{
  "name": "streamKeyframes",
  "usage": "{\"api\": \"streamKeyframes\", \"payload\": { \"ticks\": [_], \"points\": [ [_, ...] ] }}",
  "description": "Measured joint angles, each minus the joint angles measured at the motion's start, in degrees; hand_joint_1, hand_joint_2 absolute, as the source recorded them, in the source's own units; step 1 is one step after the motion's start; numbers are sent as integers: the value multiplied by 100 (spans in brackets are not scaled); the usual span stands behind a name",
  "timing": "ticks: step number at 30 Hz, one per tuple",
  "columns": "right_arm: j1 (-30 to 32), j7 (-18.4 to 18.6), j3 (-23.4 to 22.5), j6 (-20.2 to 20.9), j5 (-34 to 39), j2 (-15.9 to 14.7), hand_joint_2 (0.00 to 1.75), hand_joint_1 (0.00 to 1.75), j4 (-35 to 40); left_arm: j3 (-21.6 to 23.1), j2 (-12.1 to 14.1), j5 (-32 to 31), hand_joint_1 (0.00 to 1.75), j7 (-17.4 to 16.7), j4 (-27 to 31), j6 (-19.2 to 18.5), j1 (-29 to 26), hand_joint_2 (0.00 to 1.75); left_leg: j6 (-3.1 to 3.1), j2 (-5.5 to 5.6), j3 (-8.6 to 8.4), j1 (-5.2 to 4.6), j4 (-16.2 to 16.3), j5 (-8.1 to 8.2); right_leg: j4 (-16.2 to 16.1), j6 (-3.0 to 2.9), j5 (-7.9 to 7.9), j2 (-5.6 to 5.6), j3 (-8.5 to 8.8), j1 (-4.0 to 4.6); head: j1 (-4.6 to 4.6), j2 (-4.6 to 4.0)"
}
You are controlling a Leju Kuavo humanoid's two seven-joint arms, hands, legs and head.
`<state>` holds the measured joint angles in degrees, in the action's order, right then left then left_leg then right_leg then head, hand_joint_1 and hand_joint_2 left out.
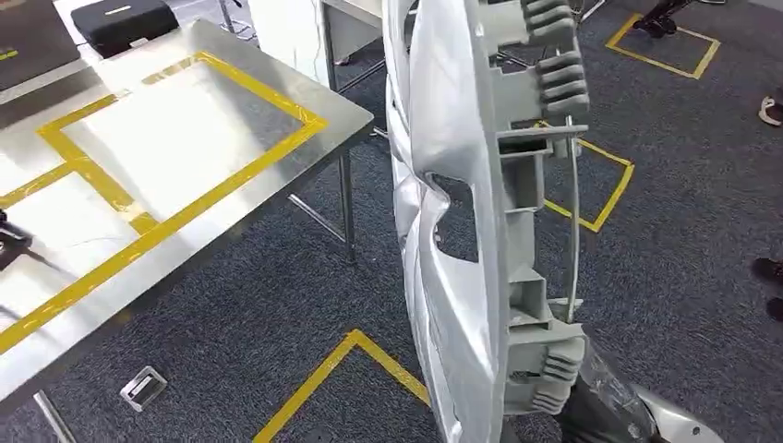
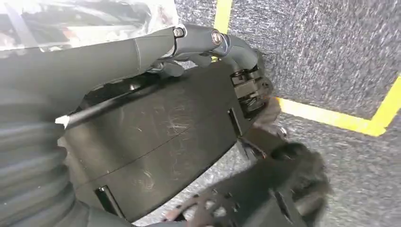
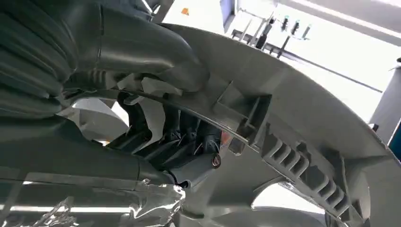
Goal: Take the parts from the cabinet and place them on the table.
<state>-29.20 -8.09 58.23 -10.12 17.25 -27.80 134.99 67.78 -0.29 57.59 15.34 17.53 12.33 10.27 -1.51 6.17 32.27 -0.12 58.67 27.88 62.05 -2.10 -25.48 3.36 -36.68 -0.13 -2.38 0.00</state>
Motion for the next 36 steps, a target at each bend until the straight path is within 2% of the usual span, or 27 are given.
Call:
{"api": "streamKeyframes", "payload": {
  "ticks": [1,2,5,6,7,8,10,11,13,14,15,16,17,18,20,21,22,23,25,26,27,28,30,31,32,35,36],
  "points": [
    [3,0,0,0,0,-2,175,175,0,0,-33,0,0,0,2,7,4,175,19,60,33,-5,3,5,-176,-47,-39,359,89,-29,26,0],
    [-1,0,0,-4,0,-2,175,175,0,2,-39,-2,0,-7,4,9,9,175,47,152,63,22,15,-7,-287,-12,-14,310,110,-36,40,0],
    [-24,2,-4,-2,0,-2,175,175,0,2,-37,0,0,0,4,7,19,175,171,388,139,65,-40,-49,-374,-11,-67,45,165,-4,11,0],
    [-27,2,-7,-4,0,0,175,175,0,2,-33,-2,0,-2,4,7,18,175,182,298,129,41,11,9,-475,8,-40,-92,223,-61,15,0],
    [-19,9,-7,-7,0,0,175,175,-4,4,-37,-4,0,-9,4,26,14,175,219,-94,180,-7,141,139,-534,-9,-43,-150,284,-46,55,0],
    [-32,4,-7,-15,0,0,175,175,-2,2,-19,-4,0,-9,0,33,25,175,254,-323,301,-3,460,345,-539,-24,-47,-246,316,-39,96,0],
    [-25,2,0,-15,0,0,175,175,-4,0,15,-9,0,-7,0,44,57,175,315,-482,648,4,1355,735,-511,-40,-96,-457,333,-26,120,0],
    [-23,2,2,-15,0,0,175,175,-4,0,22,-9,0,-9,0,46,63,175,340,-488,721,5,1568,781,-498,-42,-112,-548,340,-26,129,0],
    [-22,4,4,-13,0,-2,175,175,-4,2,44,-9,0,-15,0,46,53,175,363,-522,531,11,1233,493,-454,-32,-153,-712,347,-27,155,0],
    [-22,7,4,-13,0,0,175,175,-4,2,50,-7,0,-35,0,44,38,175,357,-578,304,11,779,242,-422,-23,-178,-778,352,-27,160,0],
    [-22,7,4,-13,0,0,175,175,-4,4,55,-7,0,-57,0,42,15,175,335,-745,36,2,242,-15,-390,-7,-210,-839,365,-25,179,0],
    [-21,7,4,-13,0,-2,175,175,-4,4,61,-7,0,-61,-2,44,-2,175,281,-1053,-55,-66,57,96,-385,16,-224,-897,370,-11,186,0],
    [-25,4,0,-13,0,-2,175,175,-4,4,66,-7,0,-59,-2,33,-2,175,207,-1068,-60,-103,-50,62,-346,43,-240,-951,353,22,208,0],
    [-23,4,-2,-15,0,-2,175,175,-4,7,64,-7,0,-59,-2,31,-7,175,136,-1022,-75,-103,-44,80,-345,62,-236,-1019,342,31,210,0],
    [-28,7,2,-11,0,0,175,175,-4,7,63,-9,0,-50,-2,20,-28,175,72,-875,-39,-111,-57,48,-365,100,-224,-1176,372,27,203,0],
    [-30,7,-4,-11,2,-2,175,175,-4,7,59,-7,0,-48,-2,17,-27,175,15,-797,-82,-51,-117,1,-354,141,-275,-1137,363,18,210,0],
    [-36,9,-4,-11,2,-2,175,175,-4,7,59,-7,0,-48,-2,18,-26,175,-8,-742,-71,-33,-125,-19,-223,179,-381,-720,336,-30,186,0],
    [-37,4,-7,-11,2,-7,175,175,-2,7,57,-7,0,-50,-2,18,-24,175,-26,-693,-64,-20,-124,-30,94,191,-572,-494,198,-44,153,0],
    [-30,2,0,-11,0,-9,175,175,-2,7,44,-7,0,-50,-2,15,-21,175,-40,-561,-58,-14,-122,-39,1031,231,-973,-373,-245,-60,109,0],
    [-23,4,2,-11,2,-13,175,175,-6,7,44,-7,0,-50,-2,9,-26,175,-40,-486,-55,-14,-116,-40,1359,244,-1044,-372,-414,-60,107,0],
    [-12,4,7,-11,2,-13,175,175,-7,7,42,-7,0,-48,0,5,-24,175,-39,-404,-57,-12,-108,-40,1417,243,-966,-372,-464,-63,109,0],
    [-9,7,7,-11,4,-13,175,175,-7,7,37,-7,0,-48,0,0,-19,175,-32,-321,-59,-5,-94,-37,1189,241,-754,-369,-376,-70,105,0],
    [-10,7,2,-15,17,-13,175,175,-7,7,13,-7,0,-46,2,2,-6,175,14,-160,-62,18,-41,-9,224,233,-187,-246,38,-97,105,0],
    [-8,7,2,-17,17,-13,175,175,-7,7,11,-7,0,-46,2,2,-2,175,50,-103,-50,34,-15,14,-134,240,-118,-1,197,-128,96,0],
    [1,7,7,-17,17,-13,175,175,-9,7,11,-4,0,-44,4,2,16,175,96,-43,7,-1,27,19,-219,252,-170,169,246,-145,92,0],
    [-1,7,2,-31,17,-18,175,175,-7,7,9,-9,0,-35,11,4,13,175,219,106,74,72,-2,-34,-267,185,-219,23,237,-100,113,0],
    [0,7,-2,-42,15,-17,175,175,-7,7,13,-6,0,-35,9,2,20,175,256,146,83,65,4,-13,-314,145,-199,-41,255,-142,114,0]
  ]
}}
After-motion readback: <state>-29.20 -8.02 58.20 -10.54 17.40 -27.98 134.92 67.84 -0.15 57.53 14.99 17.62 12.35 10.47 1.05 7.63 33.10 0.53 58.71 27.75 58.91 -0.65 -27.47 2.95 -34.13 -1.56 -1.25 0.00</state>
